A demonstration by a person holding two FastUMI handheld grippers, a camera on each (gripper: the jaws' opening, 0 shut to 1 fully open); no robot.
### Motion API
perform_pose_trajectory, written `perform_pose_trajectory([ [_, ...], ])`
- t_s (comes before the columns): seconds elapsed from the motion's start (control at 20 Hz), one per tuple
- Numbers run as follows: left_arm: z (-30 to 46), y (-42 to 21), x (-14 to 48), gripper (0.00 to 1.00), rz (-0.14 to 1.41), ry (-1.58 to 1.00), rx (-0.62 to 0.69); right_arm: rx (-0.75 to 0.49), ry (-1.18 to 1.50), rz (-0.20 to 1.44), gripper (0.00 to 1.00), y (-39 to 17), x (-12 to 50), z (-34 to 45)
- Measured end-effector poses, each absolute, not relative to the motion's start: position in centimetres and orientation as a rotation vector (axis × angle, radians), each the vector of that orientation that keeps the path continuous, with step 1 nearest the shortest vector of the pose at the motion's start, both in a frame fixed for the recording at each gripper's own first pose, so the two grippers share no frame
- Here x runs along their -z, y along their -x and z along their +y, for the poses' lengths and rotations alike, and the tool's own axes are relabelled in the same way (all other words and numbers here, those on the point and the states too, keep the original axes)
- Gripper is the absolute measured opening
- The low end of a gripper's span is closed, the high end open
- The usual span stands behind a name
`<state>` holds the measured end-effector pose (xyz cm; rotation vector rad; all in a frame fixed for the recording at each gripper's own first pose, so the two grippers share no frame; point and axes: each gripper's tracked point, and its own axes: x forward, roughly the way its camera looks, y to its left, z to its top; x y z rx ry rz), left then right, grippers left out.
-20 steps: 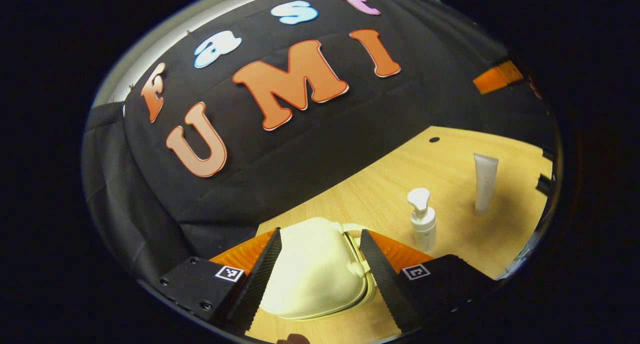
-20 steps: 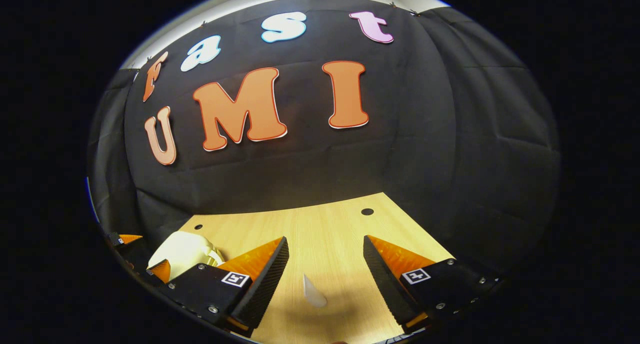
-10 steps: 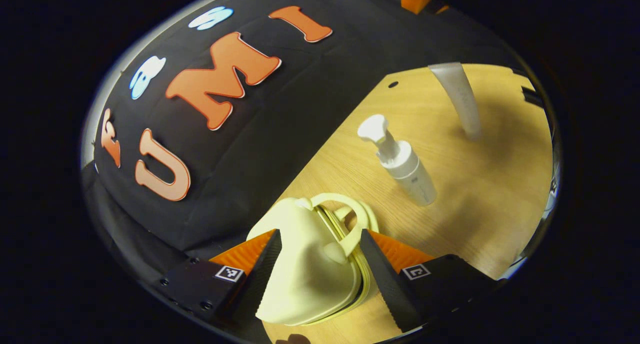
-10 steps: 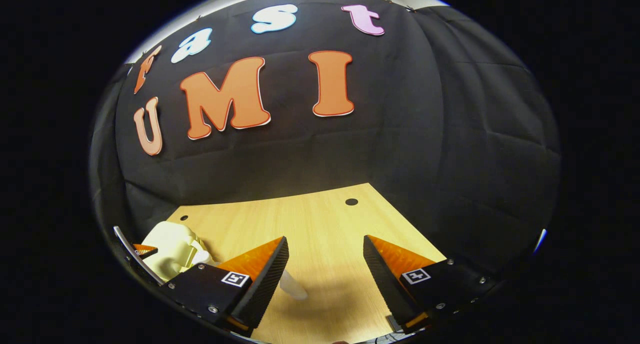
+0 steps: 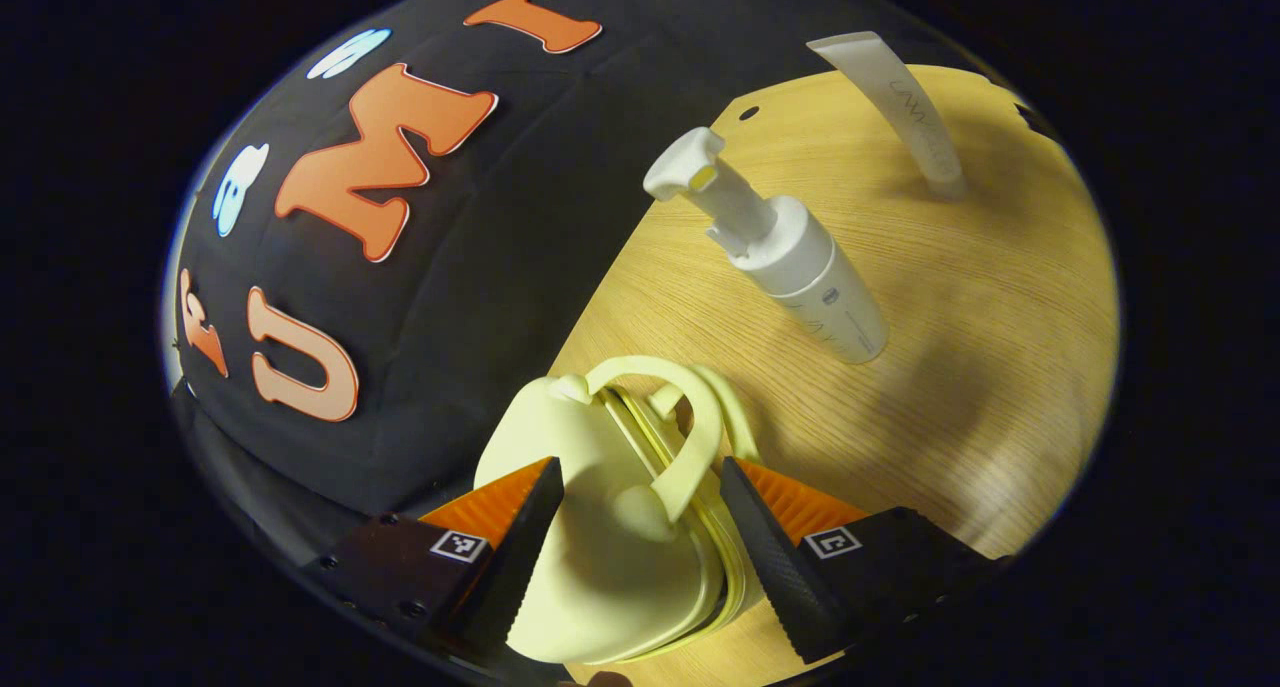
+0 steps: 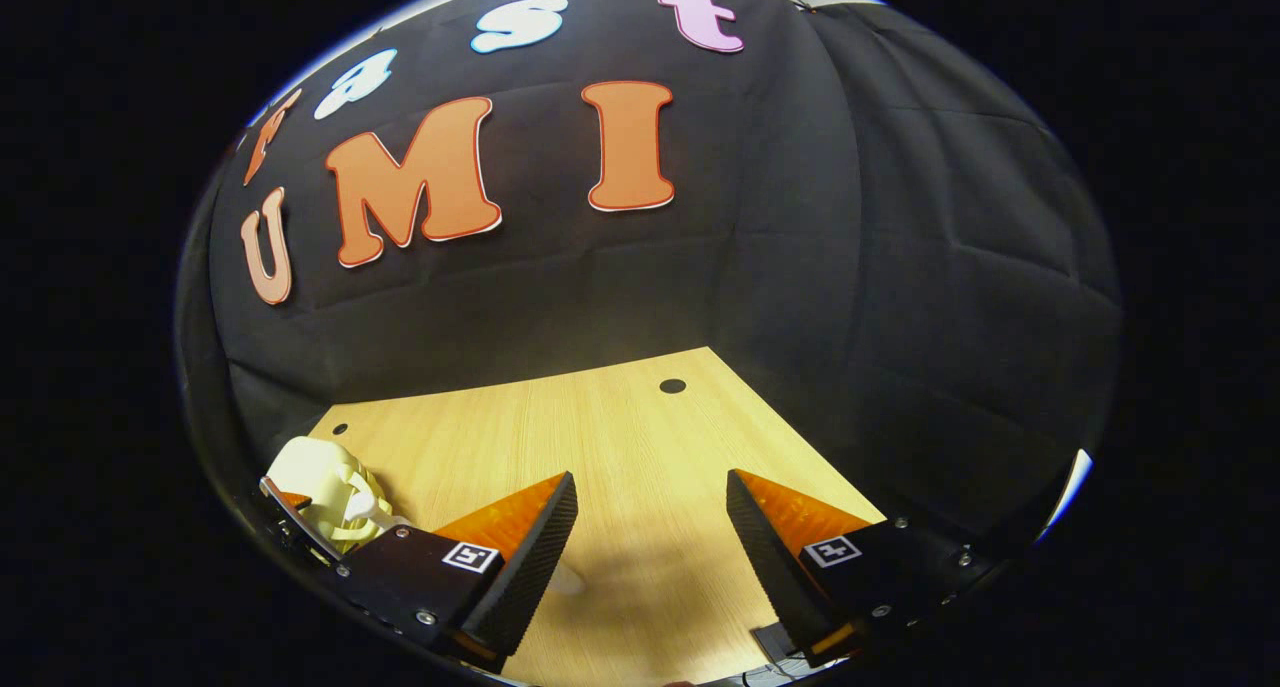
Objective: First open the suitcase, pack the skin care products into it, and then close the suitcase.
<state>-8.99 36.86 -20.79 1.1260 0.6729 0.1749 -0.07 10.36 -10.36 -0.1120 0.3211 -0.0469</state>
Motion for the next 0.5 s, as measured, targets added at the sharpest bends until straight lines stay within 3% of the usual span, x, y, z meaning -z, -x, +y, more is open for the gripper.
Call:
perform_pose_trajectory([
  [0.3, 36.6, 6.8, 22.2, 0.96, 0.719, -1.196, -0.139, 0.063, 0.109, 0.323, 0.95, -0.4, 10.2, 10.1],
  [0.4, 36.9, 7.2, 23.4, 0.62, 0.753, -1.190, -0.137, 0.075, 0.106, 0.320, 0.95, -0.1, 10.0, 9.7],
  [0.5, 37.0, 7.1, 23.7, 0.36, 0.774, -1.207, -0.133, 0.090, 0.105, 0.316, 0.95, 0.3, 9.8, 9.3],
])
